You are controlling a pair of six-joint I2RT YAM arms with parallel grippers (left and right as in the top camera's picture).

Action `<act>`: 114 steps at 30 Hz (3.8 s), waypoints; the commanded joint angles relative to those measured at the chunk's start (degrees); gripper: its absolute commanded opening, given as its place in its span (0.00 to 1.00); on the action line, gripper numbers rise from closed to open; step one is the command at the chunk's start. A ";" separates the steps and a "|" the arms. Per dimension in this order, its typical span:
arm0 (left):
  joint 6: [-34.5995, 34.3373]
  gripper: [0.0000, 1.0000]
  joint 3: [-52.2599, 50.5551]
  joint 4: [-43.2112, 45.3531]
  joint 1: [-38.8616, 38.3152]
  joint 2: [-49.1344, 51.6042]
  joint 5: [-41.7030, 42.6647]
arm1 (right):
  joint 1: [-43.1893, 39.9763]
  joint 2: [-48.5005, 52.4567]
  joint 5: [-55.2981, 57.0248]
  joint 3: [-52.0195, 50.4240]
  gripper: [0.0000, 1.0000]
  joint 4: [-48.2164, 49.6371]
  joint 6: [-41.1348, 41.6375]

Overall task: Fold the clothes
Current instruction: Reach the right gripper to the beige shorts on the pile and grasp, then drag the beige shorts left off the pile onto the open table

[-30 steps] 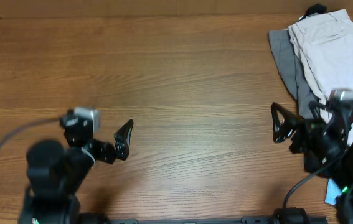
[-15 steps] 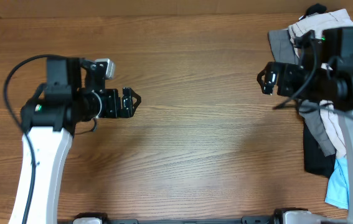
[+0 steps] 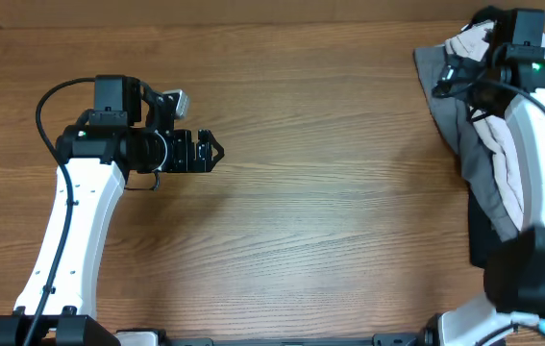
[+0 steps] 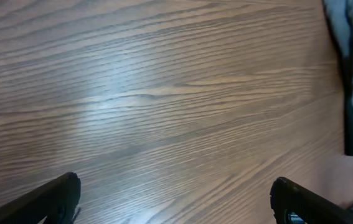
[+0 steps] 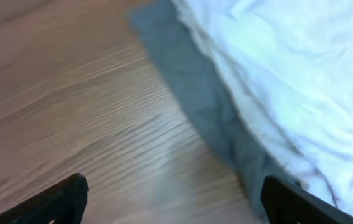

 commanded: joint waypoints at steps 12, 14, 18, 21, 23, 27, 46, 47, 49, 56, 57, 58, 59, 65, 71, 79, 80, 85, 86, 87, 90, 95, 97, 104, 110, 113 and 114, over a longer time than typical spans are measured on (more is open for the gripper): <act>1.40 1.00 1.09 1.09 -11.32 0.17 -16.15 | -10.51 11.37 -0.31 1.53 0.88 6.95 -3.96; 0.83 1.00 1.09 2.16 -12.57 0.20 -17.42 | -10.78 12.81 -0.50 1.53 0.87 8.74 -5.57; -0.63 1.00 1.09 3.69 -12.83 0.24 -17.44 | -10.82 15.72 -0.66 1.53 0.84 12.13 -6.91; -0.63 1.00 1.09 3.98 -12.83 0.35 -17.49 | -11.06 17.00 -0.74 1.53 0.81 14.14 -7.34; -0.61 1.00 1.09 3.98 -12.83 0.35 -17.79 | -11.43 17.29 -0.76 1.53 0.77 15.15 -7.34; -0.61 0.99 1.09 4.13 -12.83 0.35 -18.97 | -11.72 18.21 -0.74 1.53 0.70 16.31 -7.37; -0.63 0.96 1.09 8.41 -12.81 0.35 -23.10 | -11.50 19.91 -5.38 13.57 0.04 6.47 -6.88; -0.61 0.96 1.09 8.92 -12.72 0.35 -23.50 | -11.50 19.65 -6.99 15.93 0.04 4.35 -6.88; -0.66 0.96 1.11 10.47 -12.20 0.35 -23.47 | -11.08 19.12 -10.54 22.47 0.04 -1.84 -6.91; -1.09 0.97 3.65 10.56 -9.20 0.33 -23.43 | -2.36 18.93 -14.56 44.70 0.04 -25.27 -7.34; -1.11 0.97 4.31 9.92 -8.63 0.33 -23.26 | -0.09 18.93 -14.56 46.82 0.04 -27.87 -7.34; -1.25 0.97 4.70 9.49 -8.31 0.33 -23.23 | 2.05 18.93 -14.56 48.17 0.04 -29.83 -7.32; -1.60 0.97 5.38 8.72 -7.67 0.33 -23.23 | 4.26 18.93 -14.73 49.11 0.04 -31.41 -7.30; -1.73 0.99 8.63 3.26 -4.76 0.33 -18.67 | 18.40 18.95 -14.95 49.59 0.04 -32.35 -4.17; 3.10 1.00 8.61 1.57 -4.76 0.35 -13.77 | 25.64 18.95 -17.92 49.59 0.04 -31.56 -1.62; 2.84 1.00 8.63 -2.34 2.40 0.33 -13.42 | 34.71 19.08 -18.12 49.53 0.04 -20.63 5.29; 2.91 1.00 8.63 -2.67 3.28 0.33 -13.22 | 35.34 19.08 -17.92 49.53 0.04 -19.26 6.03; 4.17 1.00 8.63 -3.85 8.92 0.33 -9.75 | 39.04 19.71 -17.33 47.69 0.04 -9.51 9.60; 4.15 1.00 8.63 -3.91 9.53 0.33 -9.33 | 39.56 19.82 -17.25 47.28 0.04 -8.09 9.75; 4.17 1.00 8.63 -4.02 10.78 0.33 -8.44 | 40.68 20.37 -17.25 46.25 0.04 -5.20 10.25; 4.15 1.00 8.63 -3.85 13.05 0.33 -8.17 | 43.10 23.23 -17.66 44.41 0.30 -1.86 12.28; 4.15 1.00 8.63 -3.10 13.05 0.33 -8.15 | 43.34 22.62 -17.42 45.09 1.00 -7.15 10.38; 4.17 1.00 8.63 -3.39 12.76 0.35 -7.78 | 38.27 18.73 -17.27 45.59 1.00 -14.67 10.36; 6.82 1.00 8.61 -4.87 6.97 0.35 -5.99 | 27.65 16.20 -16.44 45.33 1.00 -37.05 5.05; 4.94 0.98 8.66 -5.18 6.47 -0.22 1.22 | 29.92 15.56 -13.68 44.74 1.00 -41.11 6.27; 4.83 1.00 8.68 -7.28 6.47 -2.86 -0.87 | 31.69 13.84 -16.22 44.57 1.00 -41.11 6.67; 3.52 1.00 8.68 -7.76 6.49 -4.07 -3.56 | 32.72 12.85 -16.20 44.46 1.00 -41.13 7.63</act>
